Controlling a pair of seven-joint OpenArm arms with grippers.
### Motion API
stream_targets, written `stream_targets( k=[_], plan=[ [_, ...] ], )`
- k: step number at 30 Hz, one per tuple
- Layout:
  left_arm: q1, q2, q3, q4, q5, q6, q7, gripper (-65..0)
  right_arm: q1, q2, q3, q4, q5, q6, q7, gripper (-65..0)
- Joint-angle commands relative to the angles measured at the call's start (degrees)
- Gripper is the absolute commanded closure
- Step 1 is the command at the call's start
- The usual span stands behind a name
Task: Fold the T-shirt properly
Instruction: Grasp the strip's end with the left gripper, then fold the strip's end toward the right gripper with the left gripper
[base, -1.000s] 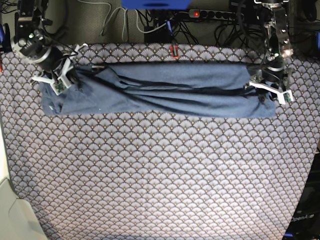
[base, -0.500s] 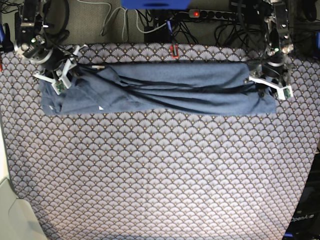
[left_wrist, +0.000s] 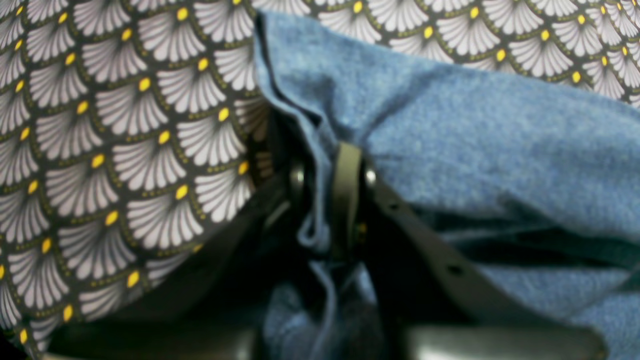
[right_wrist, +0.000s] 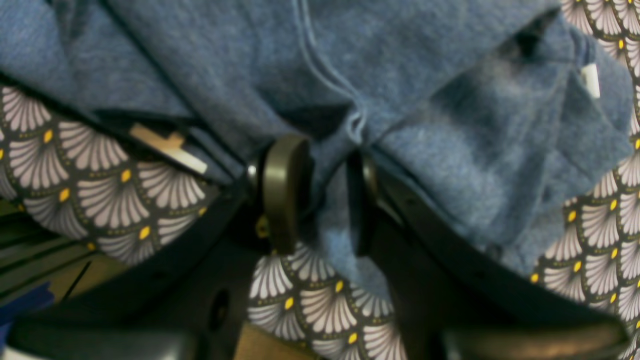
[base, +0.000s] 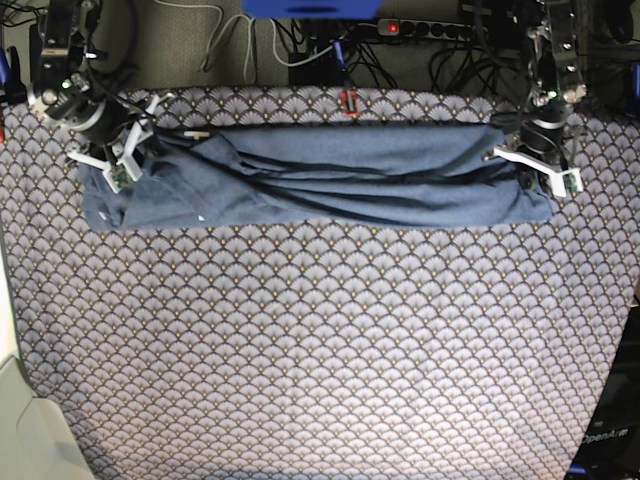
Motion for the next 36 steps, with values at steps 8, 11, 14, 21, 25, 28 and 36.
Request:
stream_targets(
  k=[8, 11, 14, 21, 25, 28, 36],
  plan=[
    [3.6, 1.6, 0.4, 14.9, 0.4, 0.8, 2.2, -0.4, 0.2, 0.4, 0.4, 0.9, 0.5, -0.2, 0.9, -17.8],
    [3.4, 4.2, 0.4, 21.0, 0.7, 0.6, 6.7, -0.4, 0.2, 0.4, 0.4, 0.9, 0.5, -0.2, 0.9, -18.1],
    [2.9, 6.6, 0.8, 25.3, 0.4, 0.5, 12.5, -0.4, 0.1, 0.4, 0.4, 0.9, 0.5, -0.2, 0.9, -18.1],
    [1.4, 7.6, 14.6, 28.3, 0.7, 0.5, 17.7, -0.4, 0.3, 0.4, 0.4, 0.9, 0.5, -0.2, 0.9, -18.1],
    [-0.3, 7.7, 22.5, 28.3, 0.6, 0.8, 18.1, -0.4, 0.3, 0.4, 0.4, 0.9, 0.5, -0.2, 0.9, -18.1],
    [-2.2, 7.7, 28.3, 27.9, 0.8, 1.0, 18.1, -0.4, 0.3, 0.4, 0.4, 0.9, 0.5, -0.2, 0.9, -18.1],
    [-4.4, 10.6, 33.5, 25.9, 0.8, 1.0, 18.2, -0.4, 0.3, 0.7, 0.4, 0.9, 0.4, -0.2, 0.8, -18.2]
  ],
)
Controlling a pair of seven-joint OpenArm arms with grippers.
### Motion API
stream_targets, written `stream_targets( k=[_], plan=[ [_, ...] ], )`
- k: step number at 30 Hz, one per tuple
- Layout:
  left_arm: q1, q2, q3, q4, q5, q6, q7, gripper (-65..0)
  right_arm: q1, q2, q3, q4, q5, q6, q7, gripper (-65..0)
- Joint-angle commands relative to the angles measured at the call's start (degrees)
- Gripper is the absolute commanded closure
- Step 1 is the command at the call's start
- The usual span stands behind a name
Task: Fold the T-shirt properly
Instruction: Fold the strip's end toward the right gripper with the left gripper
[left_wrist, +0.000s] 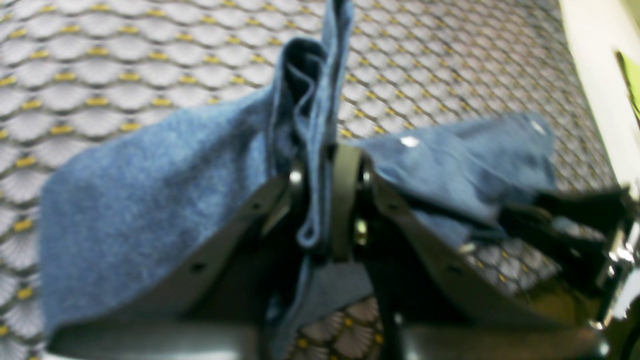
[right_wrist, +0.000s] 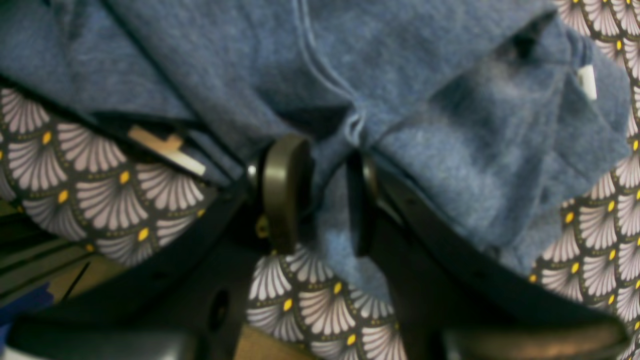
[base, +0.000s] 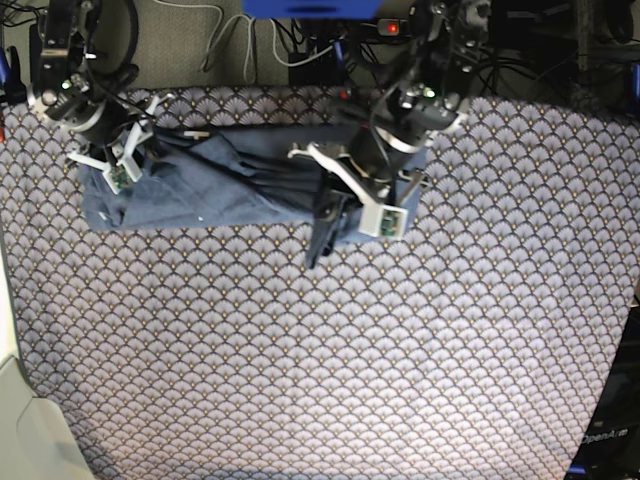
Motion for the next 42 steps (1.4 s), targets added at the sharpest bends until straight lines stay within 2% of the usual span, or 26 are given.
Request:
stream_targets(
  k=[1, 15, 17, 22, 24, 28, 32, 36, 42],
  plan=[
    [-1.1, 0.4, 0.8, 0.3, -0.7, -0.3, -1.2, -0.4, 0.1, 0.7, 0.4, 0.9, 0.4, -0.2, 0.8, -18.2],
    [-6.2, 1.1, 8.7, -7.0, -1.0, -0.3, -1.3, -0.9, 0.1, 0.8, 0.3, 0.9, 0.4, -0.2, 0.8, -18.2],
    [-6.7, 1.2, 9.2, -7.5, -1.0, -0.3, -1.3, -4.3, 0.1, 0.8, 0.3, 0.9, 0.4, -0.2, 0.8, -18.2],
    [-6.5, 1.3, 9.4, -7.4, -1.1, -0.3, -1.6, -21.4, 0.0, 0.9, 0.3, 0.9, 0.4, -0.2, 0.8, -18.2],
    [-6.3, 1.3, 9.4, -7.1, -1.1, -0.3, -1.7, -25.5, 0.0, 0.9, 0.3, 0.9, 0.4, -0.2, 0.8, -18.3],
    [-6.3, 1.3, 10.4, -6.4, -1.2, -0.8, -1.9, -30.2, 0.1, 0.9, 0.3, 0.9, 0.4, -0.2, 0.8, -18.3],
    [-6.3, 1.2, 11.4, -4.8, -1.2, -0.8, -2.0, -31.9, 0.1, 1.1, 0.3, 1.0, 0.4, -0.2, 0.8, -18.3],
    [-6.2, 0.8, 10.5, -0.9, -1.2, -0.3, -2.0, -31.6, 0.2, 1.9, 0.5, 1.3, 0.4, -0.2, 1.1, -18.3],
    [-2.8, 0.7, -2.5, -0.4, -1.1, -0.3, -1.6, -31.5, 0.7, 3.1, 1.1, 1.3, 0.4, -0.2, 1.2, -18.3]
  ],
)
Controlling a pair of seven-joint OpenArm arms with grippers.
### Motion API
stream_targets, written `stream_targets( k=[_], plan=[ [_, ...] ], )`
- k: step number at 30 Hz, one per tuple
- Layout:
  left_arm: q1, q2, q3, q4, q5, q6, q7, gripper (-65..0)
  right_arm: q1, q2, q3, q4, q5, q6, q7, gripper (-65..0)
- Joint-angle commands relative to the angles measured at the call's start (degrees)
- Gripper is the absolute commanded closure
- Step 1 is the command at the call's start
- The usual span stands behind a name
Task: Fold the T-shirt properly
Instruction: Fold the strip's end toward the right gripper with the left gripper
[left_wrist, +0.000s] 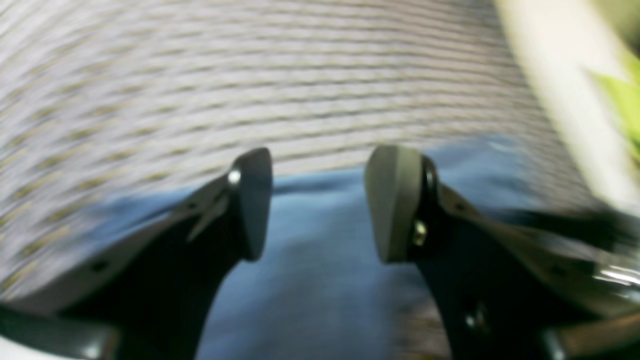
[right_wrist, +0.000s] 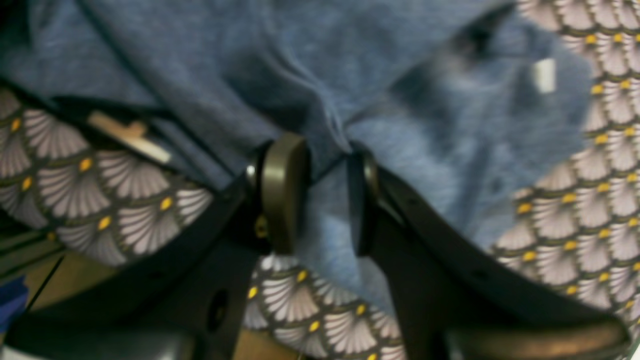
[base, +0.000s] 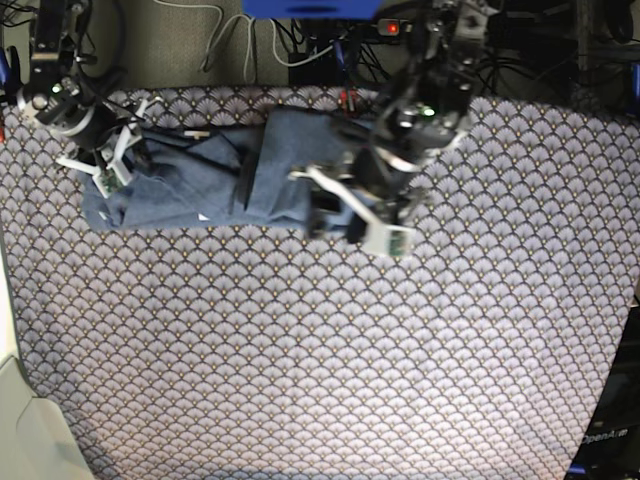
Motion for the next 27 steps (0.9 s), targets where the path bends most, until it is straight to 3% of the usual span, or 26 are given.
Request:
stream_targets(
  k=[1, 6, 11, 19, 27],
  plan=[
    [0.5, 0.3, -1.9, 0.8, -0.7, -0.6, -0.7, -31.0, 0.2, 0.7, 1.4, 1.3, 0.4, -0.2, 1.0, -18.3],
    [2.4, 0.2, -9.0, -3.2, -0.7, -1.0, -0.6, -21.2, 0.2, 0.5, 7.0, 5.8, 0.4, -0.2, 1.0, -20.2],
    [1.8, 0.3, -9.1, -8.6, -0.7, -1.0, -0.8, -20.5, 0.3, 0.6, 10.6, 8.7, 0.4, -0.2, 1.0, -24.4],
    [-0.2, 0.9, -9.0, -13.5, -0.8, -1.0, -0.9, -32.7, 4.4, 1.2, 11.8, 4.4, 0.5, -0.2, 0.7, -33.0],
    [-0.2, 0.9, -9.1, -12.8, -0.8, -1.0, -0.7, -33.2, 13.9, 1.4, 15.6, -12.6, 0.5, -0.2, 0.6, -33.1]
  ],
)
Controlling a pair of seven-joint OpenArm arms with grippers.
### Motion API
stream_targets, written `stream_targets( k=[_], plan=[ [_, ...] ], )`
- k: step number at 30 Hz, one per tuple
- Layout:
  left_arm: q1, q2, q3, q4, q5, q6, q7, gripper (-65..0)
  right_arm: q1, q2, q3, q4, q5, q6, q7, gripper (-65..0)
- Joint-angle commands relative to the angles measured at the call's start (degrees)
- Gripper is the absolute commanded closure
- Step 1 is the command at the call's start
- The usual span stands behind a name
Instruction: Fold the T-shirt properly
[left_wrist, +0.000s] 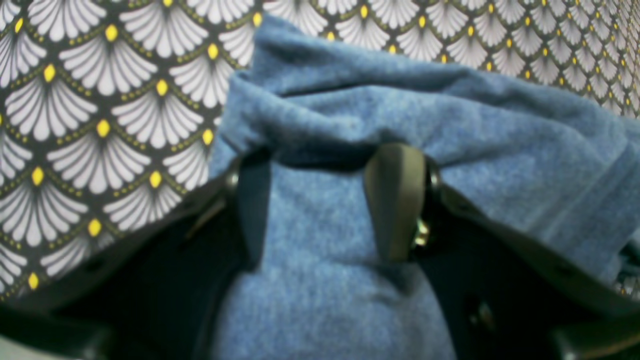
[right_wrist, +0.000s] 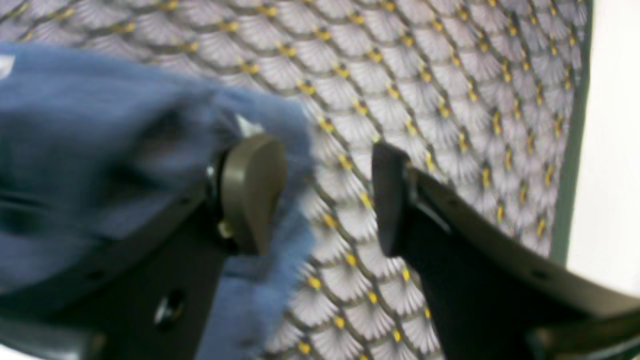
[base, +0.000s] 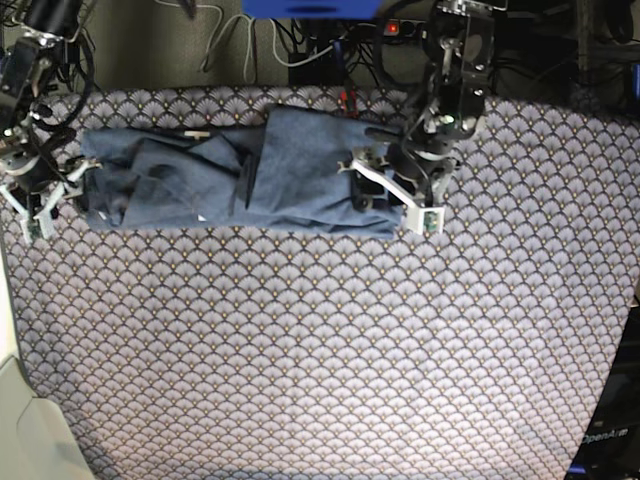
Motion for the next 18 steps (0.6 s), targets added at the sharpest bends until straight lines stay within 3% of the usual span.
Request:
stream_targets(
  k=[1, 13, 18],
  plan=[
    [-0.3, 0.0, 0.0, 1.0, -0.1, -0.3, -0.6, -33.2, 1.5, 1.7, 0.7, -1.1, 1.0, 0.3, 1.0, -33.1],
    [-0.4, 0.0, 0.0, 0.9, -0.1, -0.3, -0.6, -33.2, 2.1, 2.0, 1.4, -5.9, 1.0, 0.3, 0.6, -33.1],
    [-0.5, 0.0, 0.0, 0.8, -0.1, -0.3, -0.7, -33.2, 1.7, 2.0, 1.5, -1.0, 1.1, 0.3, -5.8, -33.1]
  ],
)
